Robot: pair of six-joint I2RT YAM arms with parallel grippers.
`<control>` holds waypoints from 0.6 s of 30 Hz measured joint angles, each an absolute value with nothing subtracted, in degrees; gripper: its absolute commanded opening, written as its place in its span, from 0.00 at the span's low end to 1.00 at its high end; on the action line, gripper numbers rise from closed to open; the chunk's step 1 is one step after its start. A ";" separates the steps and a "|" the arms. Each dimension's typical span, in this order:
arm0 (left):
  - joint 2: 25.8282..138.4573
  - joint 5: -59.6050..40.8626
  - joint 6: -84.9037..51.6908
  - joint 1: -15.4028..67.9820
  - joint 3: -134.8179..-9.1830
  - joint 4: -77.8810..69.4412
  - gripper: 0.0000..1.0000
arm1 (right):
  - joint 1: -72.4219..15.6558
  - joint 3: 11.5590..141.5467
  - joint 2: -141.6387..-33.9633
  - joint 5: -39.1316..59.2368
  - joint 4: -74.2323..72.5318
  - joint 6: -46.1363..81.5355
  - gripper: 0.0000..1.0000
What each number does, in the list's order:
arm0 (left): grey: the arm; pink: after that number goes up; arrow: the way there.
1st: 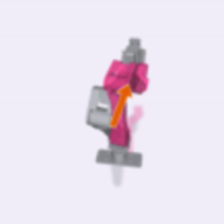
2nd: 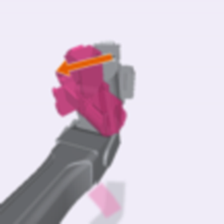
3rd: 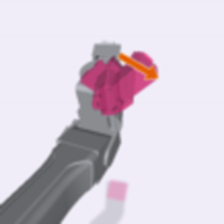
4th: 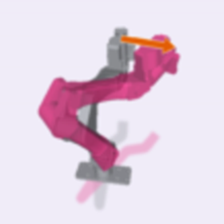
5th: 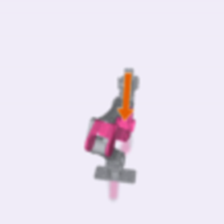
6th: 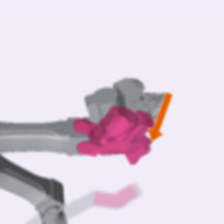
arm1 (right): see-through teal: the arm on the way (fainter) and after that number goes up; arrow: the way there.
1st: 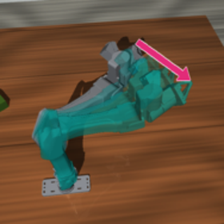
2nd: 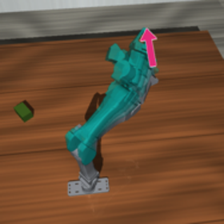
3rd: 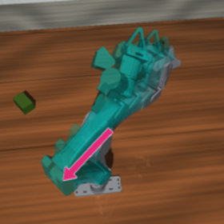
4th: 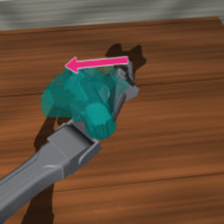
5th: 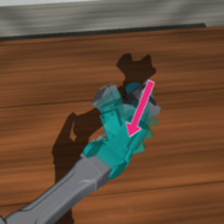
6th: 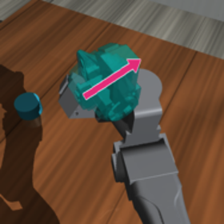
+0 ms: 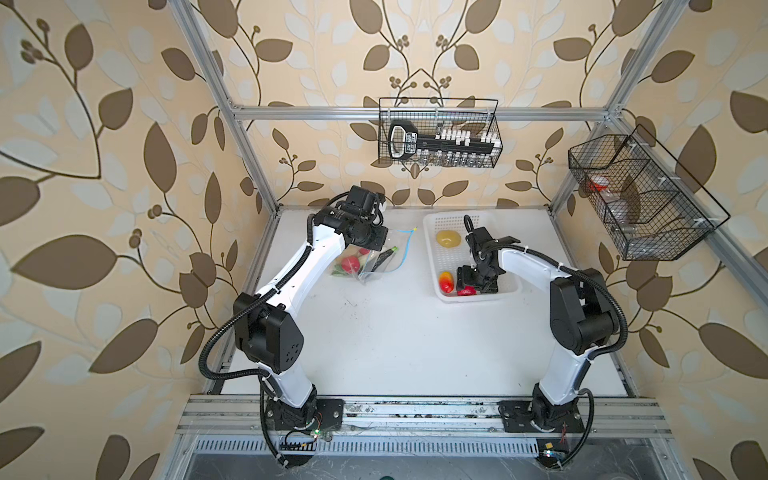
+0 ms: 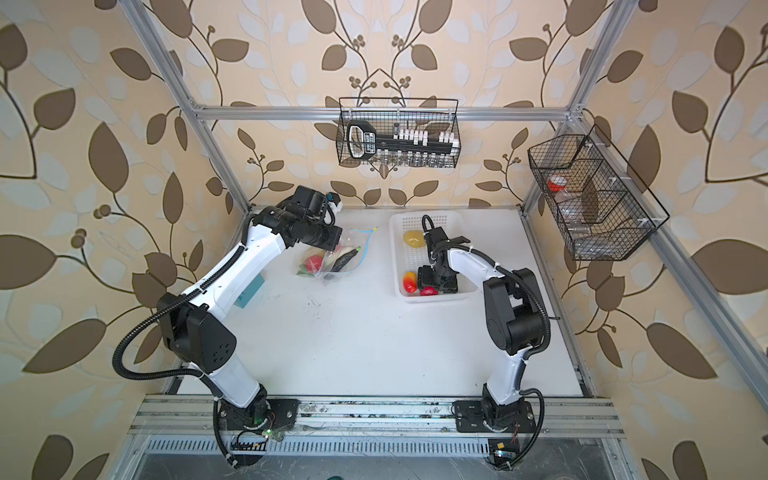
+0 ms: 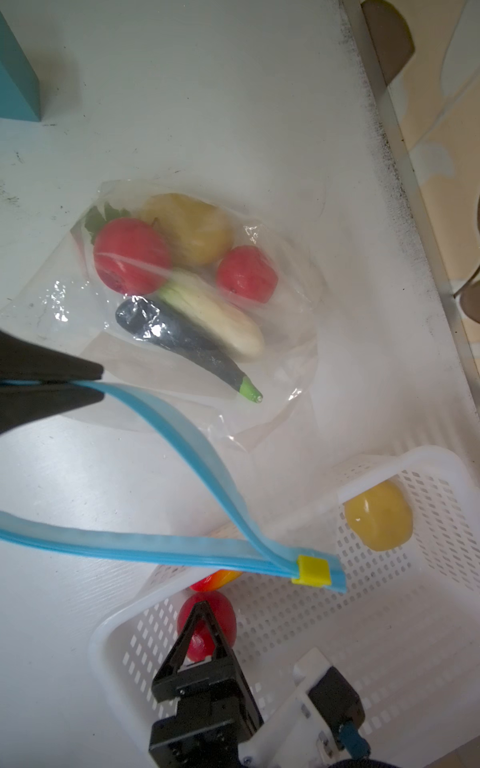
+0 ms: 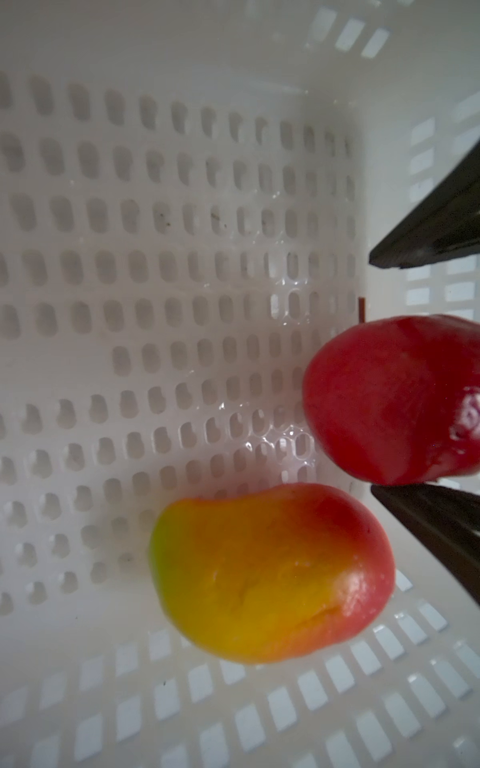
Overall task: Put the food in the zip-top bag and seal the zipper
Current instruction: 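Close the right gripper on the red apple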
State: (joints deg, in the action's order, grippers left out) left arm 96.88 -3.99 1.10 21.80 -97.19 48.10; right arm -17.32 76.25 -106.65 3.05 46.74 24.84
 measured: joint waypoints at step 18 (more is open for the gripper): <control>96.88 -3.99 1.10 21.80 -97.19 48.12 0.00 | -17.17 76.29 -109.16 3.68 45.89 24.36 0.71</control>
State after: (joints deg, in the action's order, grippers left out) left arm 96.88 -3.99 1.10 21.80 -97.19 48.12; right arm -17.17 76.29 -109.16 3.68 45.89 24.36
